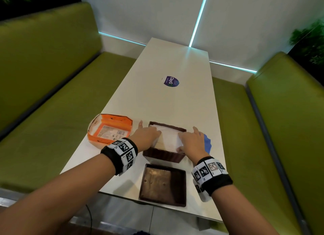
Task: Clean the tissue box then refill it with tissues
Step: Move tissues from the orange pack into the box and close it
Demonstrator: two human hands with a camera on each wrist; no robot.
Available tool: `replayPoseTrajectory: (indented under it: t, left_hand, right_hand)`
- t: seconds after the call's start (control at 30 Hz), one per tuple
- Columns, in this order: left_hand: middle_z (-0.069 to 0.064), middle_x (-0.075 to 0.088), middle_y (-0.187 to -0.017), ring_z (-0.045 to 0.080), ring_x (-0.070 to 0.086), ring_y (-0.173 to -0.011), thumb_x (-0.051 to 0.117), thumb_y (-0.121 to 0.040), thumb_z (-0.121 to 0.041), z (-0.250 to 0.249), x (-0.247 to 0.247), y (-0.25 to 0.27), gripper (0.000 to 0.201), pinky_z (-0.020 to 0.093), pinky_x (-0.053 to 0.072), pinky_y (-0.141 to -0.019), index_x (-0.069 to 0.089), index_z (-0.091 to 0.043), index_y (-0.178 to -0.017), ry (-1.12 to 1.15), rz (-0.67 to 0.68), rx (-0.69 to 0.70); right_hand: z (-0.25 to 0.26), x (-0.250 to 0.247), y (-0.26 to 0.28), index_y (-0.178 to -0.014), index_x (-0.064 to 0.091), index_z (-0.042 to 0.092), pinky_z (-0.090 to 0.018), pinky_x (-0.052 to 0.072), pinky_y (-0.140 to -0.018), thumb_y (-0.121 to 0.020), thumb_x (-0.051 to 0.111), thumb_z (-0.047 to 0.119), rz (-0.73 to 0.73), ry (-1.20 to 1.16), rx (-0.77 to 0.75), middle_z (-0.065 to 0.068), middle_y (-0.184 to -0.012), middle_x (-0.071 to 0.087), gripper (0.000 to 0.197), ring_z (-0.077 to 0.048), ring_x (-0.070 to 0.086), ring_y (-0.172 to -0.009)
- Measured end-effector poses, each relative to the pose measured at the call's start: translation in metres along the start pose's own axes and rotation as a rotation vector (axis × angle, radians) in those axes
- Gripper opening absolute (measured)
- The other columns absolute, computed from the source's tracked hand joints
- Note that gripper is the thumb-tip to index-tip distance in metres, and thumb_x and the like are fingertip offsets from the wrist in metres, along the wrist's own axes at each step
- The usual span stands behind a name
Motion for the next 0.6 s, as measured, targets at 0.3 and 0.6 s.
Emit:
replayPoseTrajectory:
  t: [0.3, 0.6]
  left_hand:
    - [0.001, 0.042, -0.150, 0.019, 0.044, -0.135, 0.047, -0.099, -0.012, -0.002, 0.002, 0.045, 0.049, 0.043, 0.015, -0.119, 0.037, -0.019, -0.146, 0.218, -0.312, 0.111]
    - [-0.017, 0.067, -0.105, 0.001, 0.062, -0.106, 0.058, -0.084, -0.054, -0.019, 0.102, 0.114, 0.022, 0.055, 0.035, -0.107, 0.063, -0.037, -0.096, 0.039, -0.408, 0.541]
  right_hand:
    - [-0.005, 0.000, 0.027, -0.135, 0.054, 0.022, -0.042, 0.029, -0.112, -0.092, 0.058, 0.039, -0.246, -0.218, -0.059, -0.001, -0.135, 0.060, 0.046, -0.031, 0.037, -0.138]
    - [0.011, 0.071, 0.128, -0.096, 0.059, 0.023, -0.021, 0.038, -0.076, -0.083, 0.055, 0.058, -0.142, -0.374, -0.432, 0.002, -0.100, 0.057, 0.037, -0.014, 0.051, -0.089]
Point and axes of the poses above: each hand's wrist, its own y-axis away from the middle knuckle, its own x-axis out of the palm, z = x × y, the point moved 1 cm from there along -y, towards the middle knuckle
